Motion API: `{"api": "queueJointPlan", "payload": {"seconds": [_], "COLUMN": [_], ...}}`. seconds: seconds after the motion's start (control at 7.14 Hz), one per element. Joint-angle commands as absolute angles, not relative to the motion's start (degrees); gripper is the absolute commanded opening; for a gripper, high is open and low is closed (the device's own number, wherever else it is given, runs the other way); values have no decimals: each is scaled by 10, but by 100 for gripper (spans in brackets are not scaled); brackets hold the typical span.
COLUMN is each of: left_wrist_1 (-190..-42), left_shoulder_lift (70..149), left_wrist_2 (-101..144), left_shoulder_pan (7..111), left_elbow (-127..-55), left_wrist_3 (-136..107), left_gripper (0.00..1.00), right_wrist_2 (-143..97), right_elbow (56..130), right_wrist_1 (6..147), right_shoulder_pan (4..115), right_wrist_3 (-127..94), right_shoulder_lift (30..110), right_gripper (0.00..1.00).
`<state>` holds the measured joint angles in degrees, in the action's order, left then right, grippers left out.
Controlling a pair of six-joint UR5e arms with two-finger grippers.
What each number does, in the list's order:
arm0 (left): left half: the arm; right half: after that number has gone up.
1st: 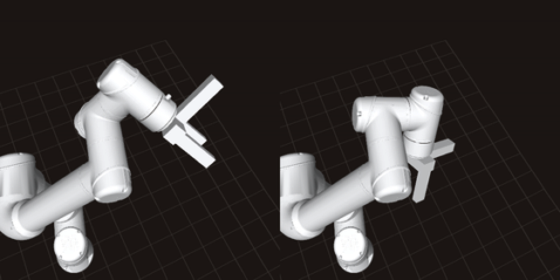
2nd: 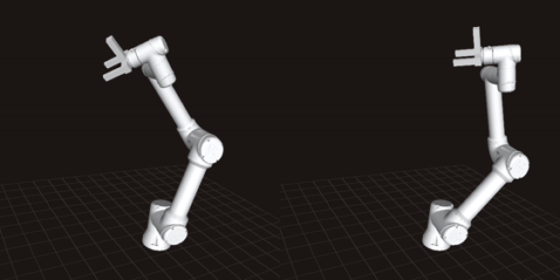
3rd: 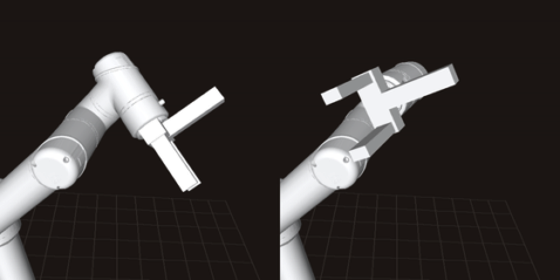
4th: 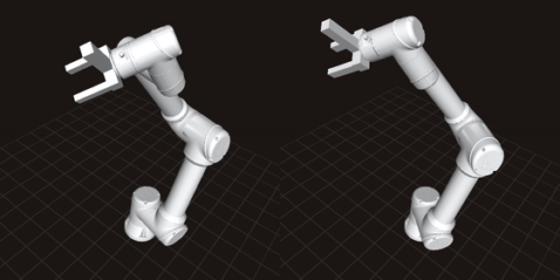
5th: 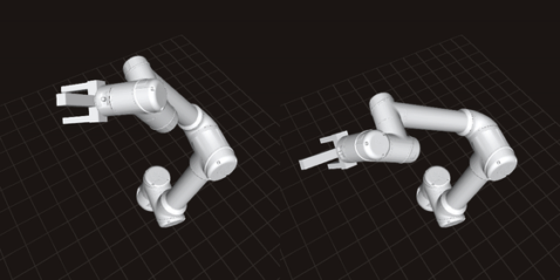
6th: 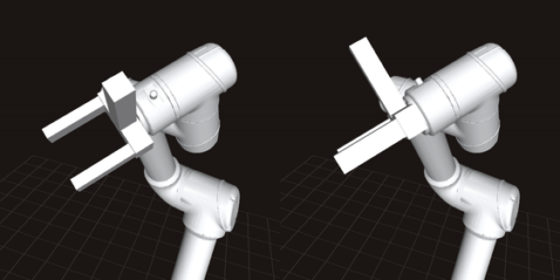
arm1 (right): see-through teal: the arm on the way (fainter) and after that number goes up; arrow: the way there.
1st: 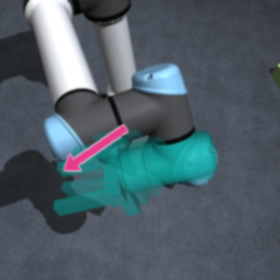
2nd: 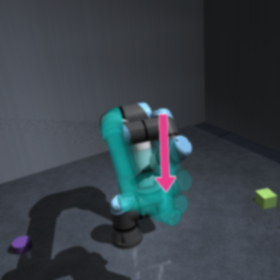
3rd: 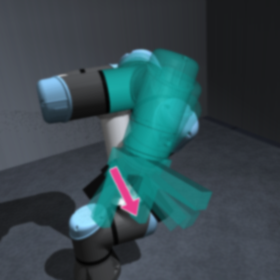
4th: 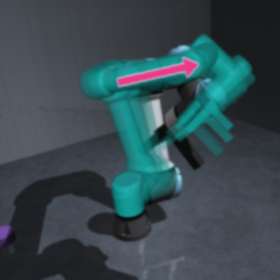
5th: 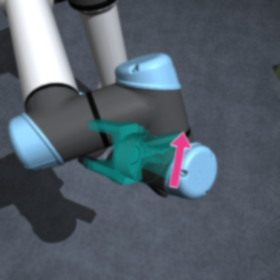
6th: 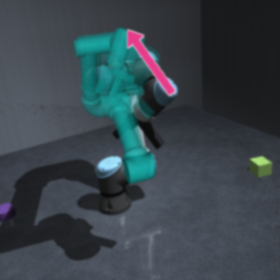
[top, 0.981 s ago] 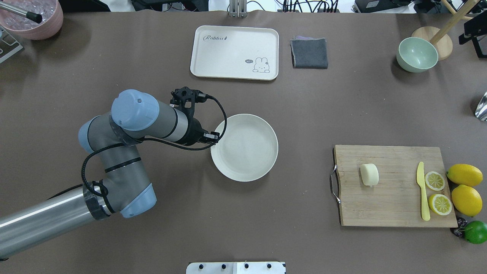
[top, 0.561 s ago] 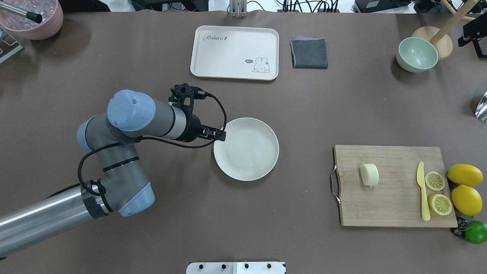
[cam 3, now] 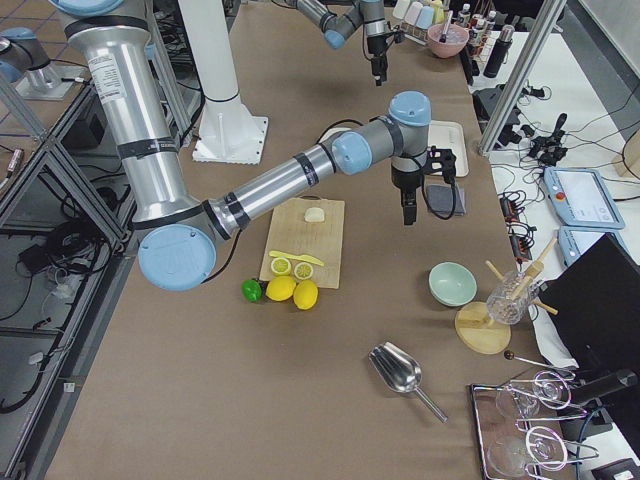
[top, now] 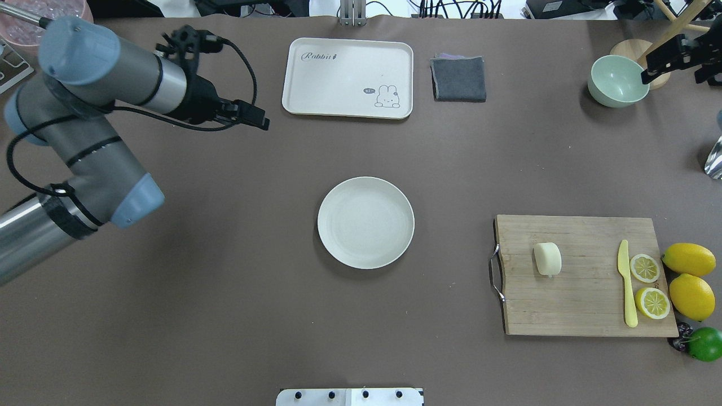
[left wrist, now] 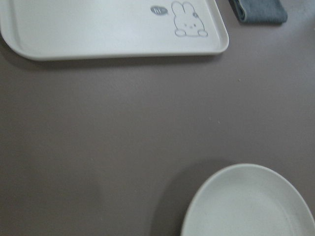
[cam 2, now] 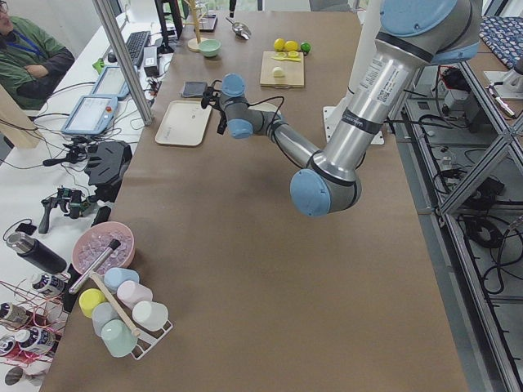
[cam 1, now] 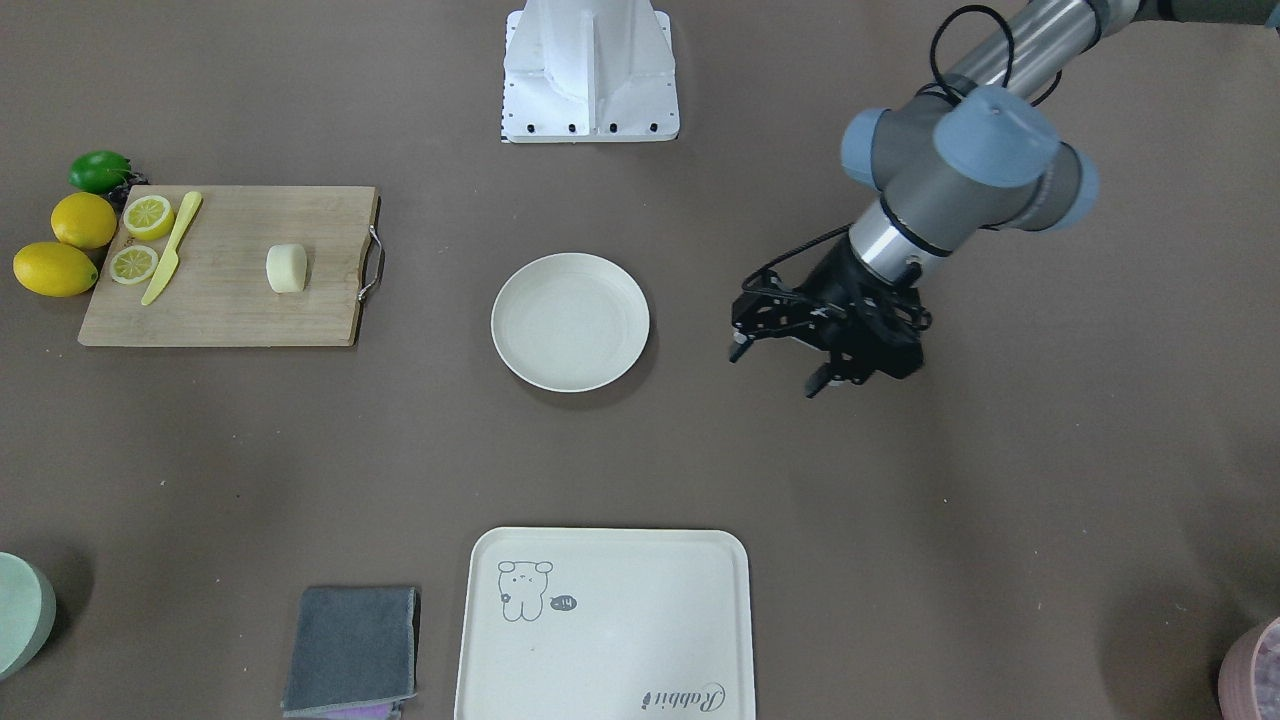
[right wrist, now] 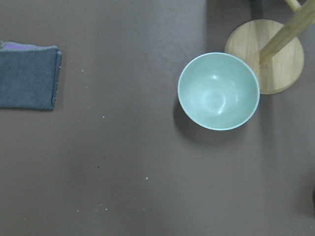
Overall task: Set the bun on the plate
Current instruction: 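Release the plate and withdraw the left arm while the right arm reaches out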
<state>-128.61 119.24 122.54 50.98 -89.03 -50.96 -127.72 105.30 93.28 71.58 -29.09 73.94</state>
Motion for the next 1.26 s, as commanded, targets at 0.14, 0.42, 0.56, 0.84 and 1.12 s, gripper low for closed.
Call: {"api": "queueJointPlan", "payload": {"seconds": [0.14,0.42,0.56,0.84,1.12], "left_wrist_1": [-1277,-1277,-1281,-1285,-1288], "left_shoulder_lift": [1182,1171,1164,1144,1133], "left_wrist_2": [1279,1288,1287,1284,1283], "left_shoulder_pan": [626,642,645,650,650], "left_elbow": [-831,-818,-819,-830,-836], "left_wrist_3": [-399,-374,-374,-374,-373], "left_gripper": [98,98,98,98,98], "right_wrist_2": [-1349,-1338,-1319,-1242,-1218], "right_elbow": [1074,1104,1111,1121,1121], "right_wrist_1": [933,933,933,933,933], "right_shoulder_pan": [660,586,539,448,420], "right_wrist_3": [-333,-368,-400,-455,-455], "right_shoulder_lift": [745,772,775,782,805], "right_gripper": [100,100,100,100,100]}}
